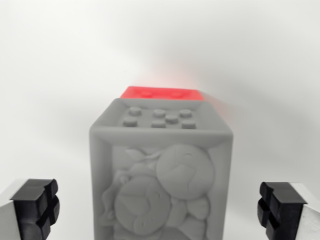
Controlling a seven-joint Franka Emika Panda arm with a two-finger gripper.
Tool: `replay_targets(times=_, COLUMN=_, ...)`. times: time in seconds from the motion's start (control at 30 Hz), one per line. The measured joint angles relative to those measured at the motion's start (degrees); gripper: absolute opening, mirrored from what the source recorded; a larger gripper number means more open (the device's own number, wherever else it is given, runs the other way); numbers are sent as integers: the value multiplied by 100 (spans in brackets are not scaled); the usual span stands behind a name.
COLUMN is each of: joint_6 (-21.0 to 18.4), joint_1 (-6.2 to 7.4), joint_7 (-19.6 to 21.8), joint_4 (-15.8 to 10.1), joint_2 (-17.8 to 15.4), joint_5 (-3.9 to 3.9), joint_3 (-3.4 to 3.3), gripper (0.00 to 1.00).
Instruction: Destack cube
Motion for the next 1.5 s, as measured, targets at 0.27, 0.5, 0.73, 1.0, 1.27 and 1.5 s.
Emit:
replay_targets(times=0.27, joint_6=296, joint_1=35, joint_7=80, joint_4=25, joint_2=311, joint_5=-108, joint_3=-58, gripper=100)
replay_targets(times=0.5, joint_6=422, joint_1=77, joint_7=104, joint_4=45, joint_2=460, joint_5=-136, joint_3=-106, gripper=100)
replay_targets(times=0.73, joint_6=437, joint_1=87, joint_7=105, joint_4=49, joint_2=474, joint_5=-136, joint_3=-116, gripper=0)
replay_targets(times=1.0, joint_6=437, joint_1=87, joint_7=106, joint_4=50, joint_2=474, joint_5=-136, joint_3=-116, gripper=0)
replay_targets(times=1.27, joint_6=437, joint_1=88, joint_7=106, joint_4=50, joint_2=474, joint_5=-136, joint_3=-116, gripper=0)
replay_targets(times=1.5, joint_6=437, joint_1=88, joint_7=106, joint_4=50, joint_2=474, joint_5=-136, joint_3=-116, gripper=0)
